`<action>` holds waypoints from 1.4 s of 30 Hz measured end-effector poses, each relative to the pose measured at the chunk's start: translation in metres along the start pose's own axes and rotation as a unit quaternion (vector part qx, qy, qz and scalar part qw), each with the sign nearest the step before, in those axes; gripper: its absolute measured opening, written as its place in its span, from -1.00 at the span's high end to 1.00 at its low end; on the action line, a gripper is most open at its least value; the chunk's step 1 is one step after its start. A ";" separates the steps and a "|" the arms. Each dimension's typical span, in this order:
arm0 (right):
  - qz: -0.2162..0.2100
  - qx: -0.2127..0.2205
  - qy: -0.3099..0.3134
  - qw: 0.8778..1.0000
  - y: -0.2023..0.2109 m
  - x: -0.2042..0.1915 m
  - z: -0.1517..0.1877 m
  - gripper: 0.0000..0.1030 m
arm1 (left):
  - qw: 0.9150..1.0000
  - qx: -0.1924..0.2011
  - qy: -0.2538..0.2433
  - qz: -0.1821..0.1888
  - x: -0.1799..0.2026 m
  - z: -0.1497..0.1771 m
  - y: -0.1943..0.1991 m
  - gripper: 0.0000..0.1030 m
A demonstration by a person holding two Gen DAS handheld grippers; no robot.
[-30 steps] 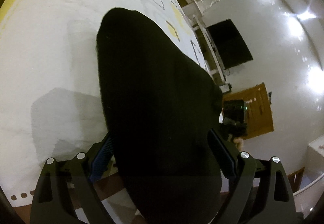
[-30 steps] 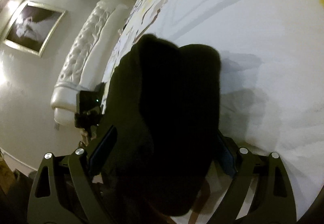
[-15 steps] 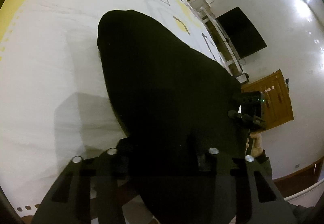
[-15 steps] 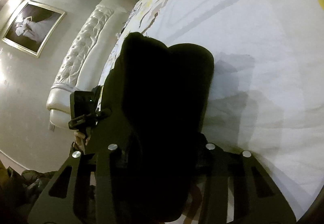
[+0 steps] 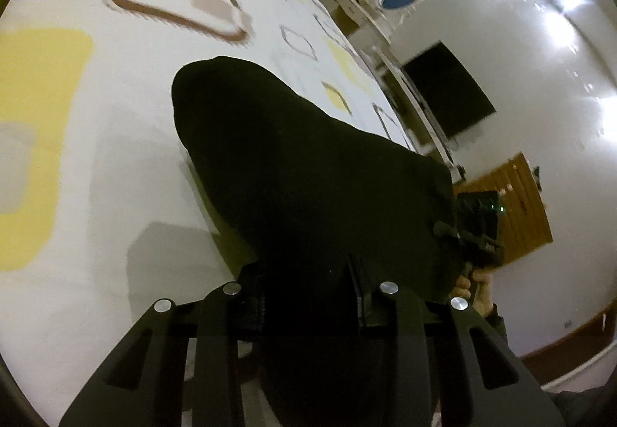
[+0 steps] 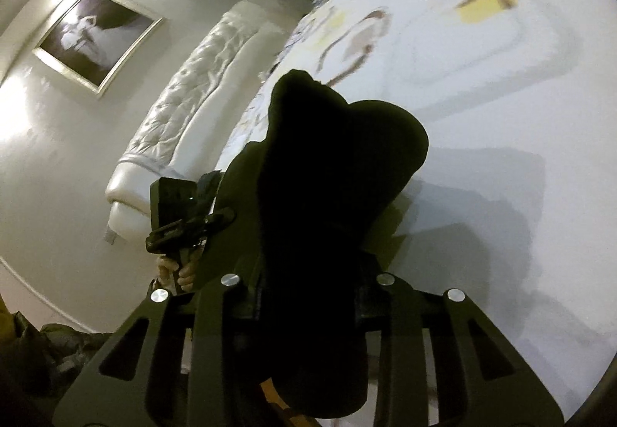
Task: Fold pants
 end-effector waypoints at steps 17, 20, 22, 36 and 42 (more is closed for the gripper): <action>-0.064 -0.035 -0.069 0.995 -0.138 0.009 -0.026 0.42 | 0.997 0.052 0.031 -0.047 -0.106 -0.041 0.066 0.29; -0.070 -0.030 -0.076 0.994 -0.139 0.012 -0.026 0.41 | 0.997 0.060 0.035 -0.039 -0.114 -0.036 0.067 0.15; -0.072 -0.029 -0.080 0.994 -0.139 0.013 -0.026 0.37 | 0.997 0.066 0.030 -0.042 -0.116 -0.035 0.067 0.01; 0.023 0.016 -0.078 0.997 -0.092 0.020 -0.016 -0.07 | 0.978 0.123 -0.022 -0.167 -0.116 -0.023 0.098 -0.47; 0.211 0.053 -0.033 0.975 -0.054 0.004 0.006 -0.40 | 0.949 0.167 -0.047 -0.263 -0.108 -0.005 0.131 -0.57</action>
Point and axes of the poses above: each gripper's, at about its wrist camera, not at the fingertips, and y roughly against the way its jaws point, x to its right, z to its underside, the point moved 8 cm from there along -y, roughly the way its jaws point, and after that the axes turned 6 degrees about y, right-handed, at the moved point
